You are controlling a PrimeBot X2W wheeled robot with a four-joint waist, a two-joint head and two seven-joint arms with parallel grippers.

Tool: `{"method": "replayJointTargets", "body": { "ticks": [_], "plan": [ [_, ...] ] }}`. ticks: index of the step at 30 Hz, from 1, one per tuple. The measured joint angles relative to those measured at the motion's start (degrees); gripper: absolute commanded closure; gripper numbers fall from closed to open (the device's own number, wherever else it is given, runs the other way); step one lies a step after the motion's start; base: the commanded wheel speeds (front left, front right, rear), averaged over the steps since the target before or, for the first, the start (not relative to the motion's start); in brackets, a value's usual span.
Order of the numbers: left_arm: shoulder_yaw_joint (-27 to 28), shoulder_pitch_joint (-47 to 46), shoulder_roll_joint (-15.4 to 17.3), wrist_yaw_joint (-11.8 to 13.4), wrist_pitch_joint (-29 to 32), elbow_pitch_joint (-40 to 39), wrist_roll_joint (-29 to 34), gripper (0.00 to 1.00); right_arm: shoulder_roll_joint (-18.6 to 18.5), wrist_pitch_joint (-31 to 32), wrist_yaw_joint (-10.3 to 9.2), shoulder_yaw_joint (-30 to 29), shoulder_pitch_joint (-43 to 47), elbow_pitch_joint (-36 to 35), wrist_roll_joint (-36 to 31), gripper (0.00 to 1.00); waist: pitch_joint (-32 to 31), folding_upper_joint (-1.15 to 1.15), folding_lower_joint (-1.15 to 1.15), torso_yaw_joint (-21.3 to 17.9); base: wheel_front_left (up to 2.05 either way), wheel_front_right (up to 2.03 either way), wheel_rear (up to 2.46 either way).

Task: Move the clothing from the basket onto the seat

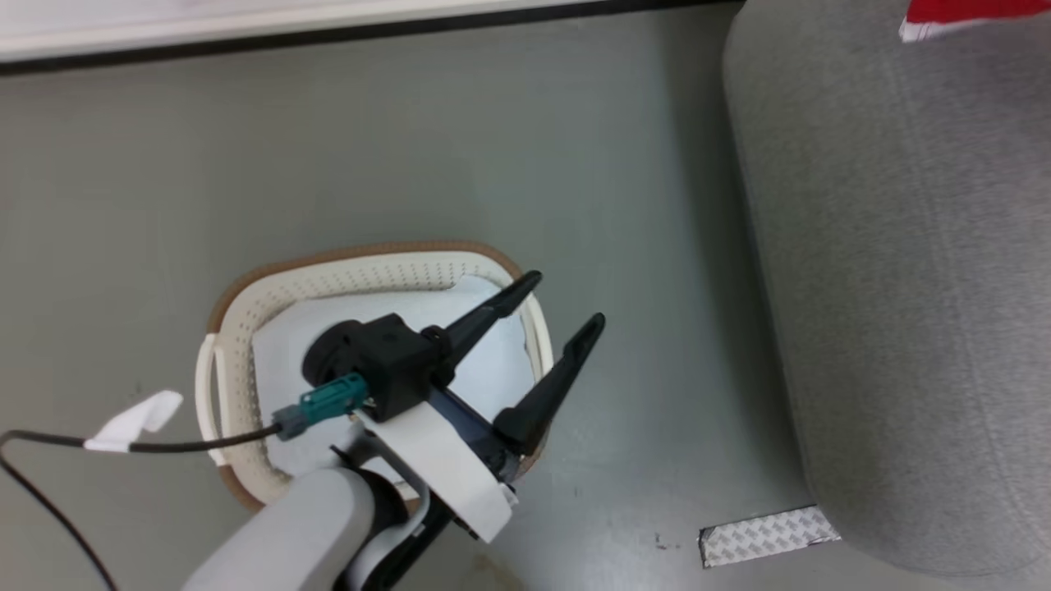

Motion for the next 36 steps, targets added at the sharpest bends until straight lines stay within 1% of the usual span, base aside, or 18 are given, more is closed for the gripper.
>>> {"method": "replayJointTargets", "body": {
  "ticks": [3,5,8,12,13,14,15,16,18,22,24,27,31,34,36],
  "plan": [
    [0.89,0.03,0.96,0.35,0.24,-1.11,-0.01,0.0,-1.03,0.04,0.0,-4.07,0.62,3.02,-1.38,1.0,1.7,0.0,0.0,0.96,0.0,0.0,0.0],
    [1.33,0.21,1.56,0.78,0.35,-2.22,-0.01,0.0,-0.57,-0.44,0.0,-7.51,1.37,5.54,-2.1,1.0,2.87,0.0,0.0,1.26,0.0,0.0,0.0],
    [1.57,0.69,2.55,1.69,0.82,-3.33,0.0,0.0,2.52,-2.23,-0.01,-13.04,3.53,10.27,-4.83,1.0,4.35,0.0,0.0,1.49,0.0,0.0,0.0],
    [1.67,1.58,2.81,2.15,0.75,-5.01,0.03,0.0,7.13,-5.19,-0.01,-22.92,4.47,15.51,-8.61,1.0,5.51,0.0,0.0,1.55,0.0,0.0,0.0],
    [1.58,1.88,3.01,2.15,0.75,-5.12,0.03,0.0,8.09,-5.64,0.0,-24.46,4.92,16.37,-10.59,0.92,5.44,0.0,0.0,1.42,0.0,0.0,0.0],
    [1.48,2.19,3.37,2.14,0.76,-5.37,0.03,0.0,9.0,-5.98,0.0,-26.17,5.25,17.12,-12.18,0.7,5.3,0.0,-0.01,1.27,0.0,0.0,0.0],
    [1.44,2.44,3.8,2.14,0.76,-5.49,0.03,0.0,9.76,-6.09,0.0,-27.8,5.36,17.73,-13.62,0.29,5.13,0.0,-0.01,1.14,0.0,0.0,0.0],
    [1.46,2.66,4.06,2.14,0.76,-5.48,0.03,0.0,10.29,-6.16,0.0,-28.76,5.38,18.52,-15.16,0.0,4.91,0.0,-0.01,1.02,0.0,0.0,0.0],
    [1.58,2.74,4.13,2.15,0.62,-5.58,0.03,0.0,11.74,-6.42,0.0,-30.67,5.32,19.64,-16.19,0.0,4.26,0.0,-0.01,0.83,0.0,0.0,0.0],
    [1.92,2.72,3.72,2.07,-0.6,-5.31,-0.21,0.0,12.07,-6.54,0.0,-31.95,5.33,20.26,-20.63,0.0,2.61,0.0,-0.01,0.45,0.0,0.0,0.0],
    [1.96,2.77,3.24,1.81,-1.41,-4.46,-0.63,0.0,12.25,-6.55,0.0,-31.03,5.44,20.2,-22.53,0.0,1.45,0.0,-0.01,0.18,0.0,0.0,0.0],
    [1.89,3.09,2.31,1.64,-2.79,-3.16,-1.4,0.0,12.56,-6.32,0.0,-27.83,6.71,19.83,-24.47,0.0,-0.77,0.0,-0.02,-0.17,0.0,0.0,0.0],
    [2.1,4.04,0.78,1.55,-5.21,-0.88,-2.21,0.0,13.11,-5.9,0.0,-23.79,9.7,18.22,-21.69,0.0,-4.33,0.0,-0.02,-0.49,0.0,0.0,0.0],
    [2.32,5.17,-0.01,1.37,-6.9,0.87,-3.2,0.0,13.18,-5.86,0.0,-20.36,14.24,15.1,-19.15,0.0,-7.33,0.0,-0.02,-0.56,0.0,0.0,0.0],
    [2.56,6.11,-0.36,1.38,-8.24,2.02,-3.87,0.0,13.25,-5.86,0.0,-17.8,17.63,11.7,-16.83,0.0,-9.4,0.0,-0.02,-0.52,0.0,0.0,0.0]
  ]
}}
